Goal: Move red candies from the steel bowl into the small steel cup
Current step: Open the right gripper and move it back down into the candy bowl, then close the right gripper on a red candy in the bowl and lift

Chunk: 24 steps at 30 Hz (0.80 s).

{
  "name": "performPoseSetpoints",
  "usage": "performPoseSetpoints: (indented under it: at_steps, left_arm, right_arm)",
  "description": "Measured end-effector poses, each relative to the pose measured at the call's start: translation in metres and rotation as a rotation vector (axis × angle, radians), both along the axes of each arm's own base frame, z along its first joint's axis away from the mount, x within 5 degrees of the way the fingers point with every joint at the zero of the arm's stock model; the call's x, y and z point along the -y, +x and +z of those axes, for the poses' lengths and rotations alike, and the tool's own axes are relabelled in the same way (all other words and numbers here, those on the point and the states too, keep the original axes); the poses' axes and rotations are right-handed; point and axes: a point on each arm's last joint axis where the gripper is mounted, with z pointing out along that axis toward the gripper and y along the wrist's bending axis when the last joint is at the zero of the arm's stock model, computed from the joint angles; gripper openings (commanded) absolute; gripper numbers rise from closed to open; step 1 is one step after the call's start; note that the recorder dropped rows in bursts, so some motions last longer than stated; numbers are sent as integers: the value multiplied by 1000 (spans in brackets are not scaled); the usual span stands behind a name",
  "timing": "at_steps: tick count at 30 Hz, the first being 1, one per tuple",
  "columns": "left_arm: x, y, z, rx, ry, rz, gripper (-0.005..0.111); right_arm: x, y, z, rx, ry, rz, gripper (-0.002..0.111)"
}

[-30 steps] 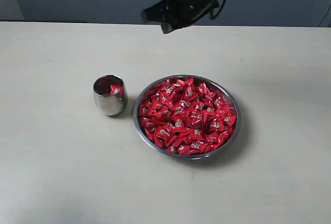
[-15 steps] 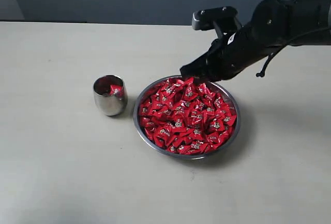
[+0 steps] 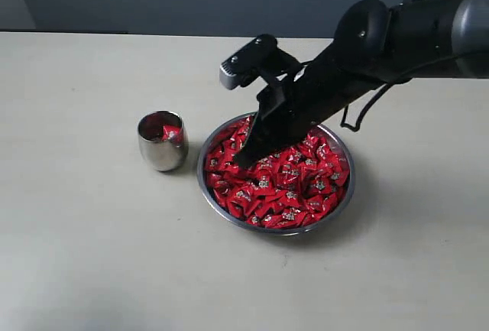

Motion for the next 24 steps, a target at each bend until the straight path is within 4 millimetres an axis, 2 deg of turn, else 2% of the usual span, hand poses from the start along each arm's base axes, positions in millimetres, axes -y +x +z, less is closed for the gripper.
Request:
performPoseSetpoints:
  at_steps: [5, 9, 24]
  left_arm:
    - [0, 0, 0, 0, 0, 0, 0]
    - [0, 0, 0, 0, 0, 0, 0]
    - [0, 0, 0, 0, 0, 0, 0]
  right_arm:
    - [-21, -1, -13, 41, -72, 123, 0]
    - [-29, -4, -24, 54, -176, 243, 0]
    - [-44, -15, -19, 182, -295, 424, 0]
